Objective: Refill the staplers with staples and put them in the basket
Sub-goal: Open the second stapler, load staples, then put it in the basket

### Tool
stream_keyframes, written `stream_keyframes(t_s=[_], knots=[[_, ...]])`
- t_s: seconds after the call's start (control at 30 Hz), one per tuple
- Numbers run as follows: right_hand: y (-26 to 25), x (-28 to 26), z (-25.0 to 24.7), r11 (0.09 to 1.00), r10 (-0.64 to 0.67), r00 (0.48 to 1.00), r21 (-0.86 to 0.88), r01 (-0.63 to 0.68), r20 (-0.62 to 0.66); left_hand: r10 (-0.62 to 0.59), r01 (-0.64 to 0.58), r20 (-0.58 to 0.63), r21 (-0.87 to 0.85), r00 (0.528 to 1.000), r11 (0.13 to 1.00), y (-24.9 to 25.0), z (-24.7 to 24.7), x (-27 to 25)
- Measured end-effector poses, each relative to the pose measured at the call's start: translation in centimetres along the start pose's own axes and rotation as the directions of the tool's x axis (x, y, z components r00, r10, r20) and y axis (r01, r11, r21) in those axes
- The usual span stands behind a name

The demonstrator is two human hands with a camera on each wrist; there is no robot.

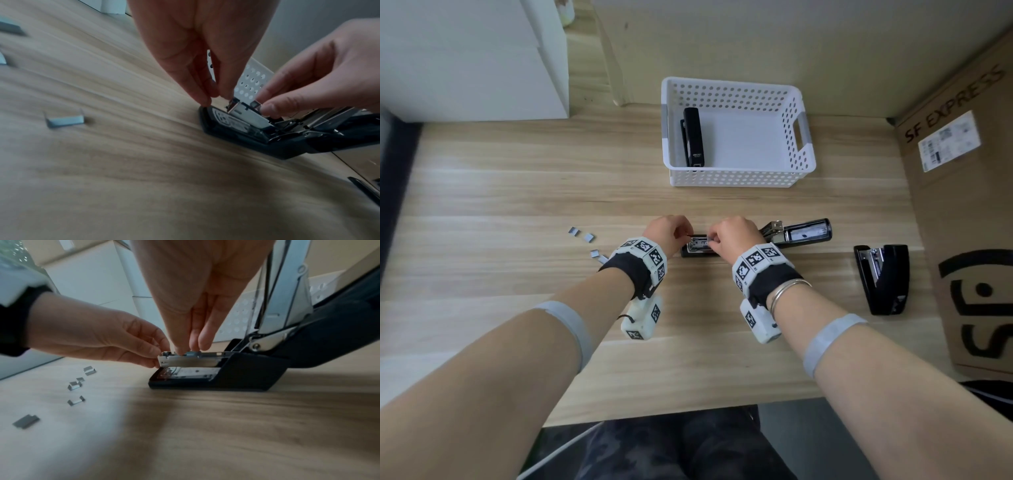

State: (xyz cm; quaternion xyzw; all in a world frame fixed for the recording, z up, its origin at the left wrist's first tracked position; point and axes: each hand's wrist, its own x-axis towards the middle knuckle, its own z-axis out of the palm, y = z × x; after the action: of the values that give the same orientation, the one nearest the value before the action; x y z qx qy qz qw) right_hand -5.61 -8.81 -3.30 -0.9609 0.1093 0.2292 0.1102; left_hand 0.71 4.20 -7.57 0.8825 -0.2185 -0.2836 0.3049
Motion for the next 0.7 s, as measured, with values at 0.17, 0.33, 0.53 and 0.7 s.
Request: stream_keyframes(t_s=[0.17,0.33,0.53,0.7], knots=[[-0.3,0.3,0.2,0.997,-0.040,0.999,-0.058,0.042,0.023,-0.002,0.002,-0.018,-0.016,1.000,1.000,-0.2,0.0,0.0],[-0.4,0.4,0.2,0.993,-0.072,0.997,-0.090,0.073,0.013,-0.003,0.003,-0.011,-0.020,1.000,1.000,-0.3,-0.1,-0.1],[-0.3,0.7,0.4,0.987,-0.079,0.996,-0.141,0.083,0.034,-0.015,0.015,0.000,-0.008,1.000,1.000,-0.2,-0.3,-0.2],[-0.5,1.4,0.5,0.982,-0.061,0.995,-0.173,0.074,0.079,-0.016,0.016,-0.001,-0.014,1.000,1.000,-0.2,-0.4,-0.3]])
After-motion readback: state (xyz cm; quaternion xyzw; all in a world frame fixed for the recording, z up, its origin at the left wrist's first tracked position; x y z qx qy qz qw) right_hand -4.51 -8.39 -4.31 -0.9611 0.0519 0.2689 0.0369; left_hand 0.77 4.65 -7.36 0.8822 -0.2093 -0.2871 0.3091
